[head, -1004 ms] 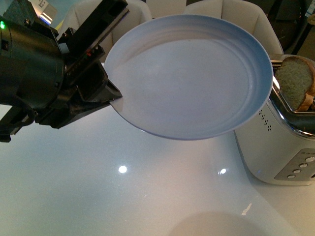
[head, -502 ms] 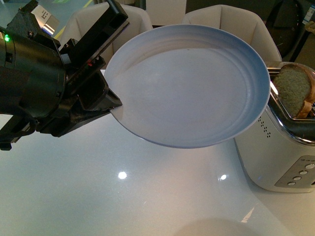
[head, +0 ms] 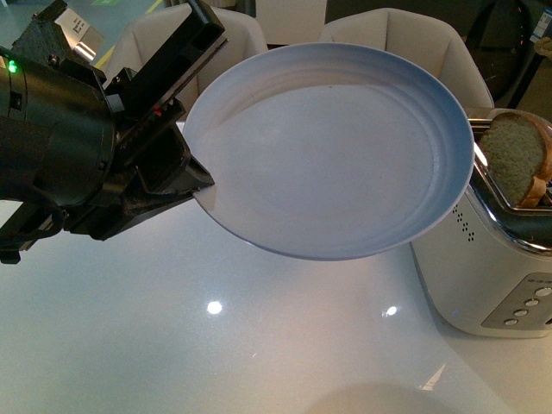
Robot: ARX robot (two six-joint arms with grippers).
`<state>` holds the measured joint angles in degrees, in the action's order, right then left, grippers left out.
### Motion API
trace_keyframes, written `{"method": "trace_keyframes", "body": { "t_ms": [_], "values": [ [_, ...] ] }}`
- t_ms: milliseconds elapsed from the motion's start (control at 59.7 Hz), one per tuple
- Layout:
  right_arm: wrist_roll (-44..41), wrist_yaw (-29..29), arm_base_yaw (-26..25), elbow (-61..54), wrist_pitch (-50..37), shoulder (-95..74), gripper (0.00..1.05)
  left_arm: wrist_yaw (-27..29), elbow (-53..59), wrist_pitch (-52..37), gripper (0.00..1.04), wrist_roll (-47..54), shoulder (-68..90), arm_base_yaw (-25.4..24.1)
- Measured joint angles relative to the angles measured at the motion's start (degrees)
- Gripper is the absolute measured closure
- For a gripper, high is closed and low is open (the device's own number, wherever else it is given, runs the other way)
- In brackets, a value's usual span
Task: Left arm holds plate, right arm toasts bread
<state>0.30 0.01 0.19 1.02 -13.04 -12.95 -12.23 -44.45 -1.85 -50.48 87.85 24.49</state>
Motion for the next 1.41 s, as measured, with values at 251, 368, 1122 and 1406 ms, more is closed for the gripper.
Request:
{"method": "trace_keyframes", "body": {
  "t_ms": [251, 368, 1122, 1406],
  "values": [
    [0.0, -0.1, 0.0, 0.0, 9.6, 7.7, 1.03, 0.0, 0.0, 0.0, 1.02, 0.0, 0.0, 0.0],
    [0.0, 0.0, 0.0, 0.0, 12.7, 12.3, 1.03, 0.1, 0.0, 0.0, 1.02, 0.0, 0.0, 0.0],
    [-0.1, 0.0, 0.0, 0.0, 12.9, 12.6, 0.1, 2.2, -0.2, 0.7, 1.02, 0.9, 0.0, 0.4],
    [-0.1, 0.0, 0.0, 0.0, 12.9, 12.6, 0.09, 8.8, -2.0, 2.7, 1.02, 5.3, 0.0, -0.7]
  ]
}}
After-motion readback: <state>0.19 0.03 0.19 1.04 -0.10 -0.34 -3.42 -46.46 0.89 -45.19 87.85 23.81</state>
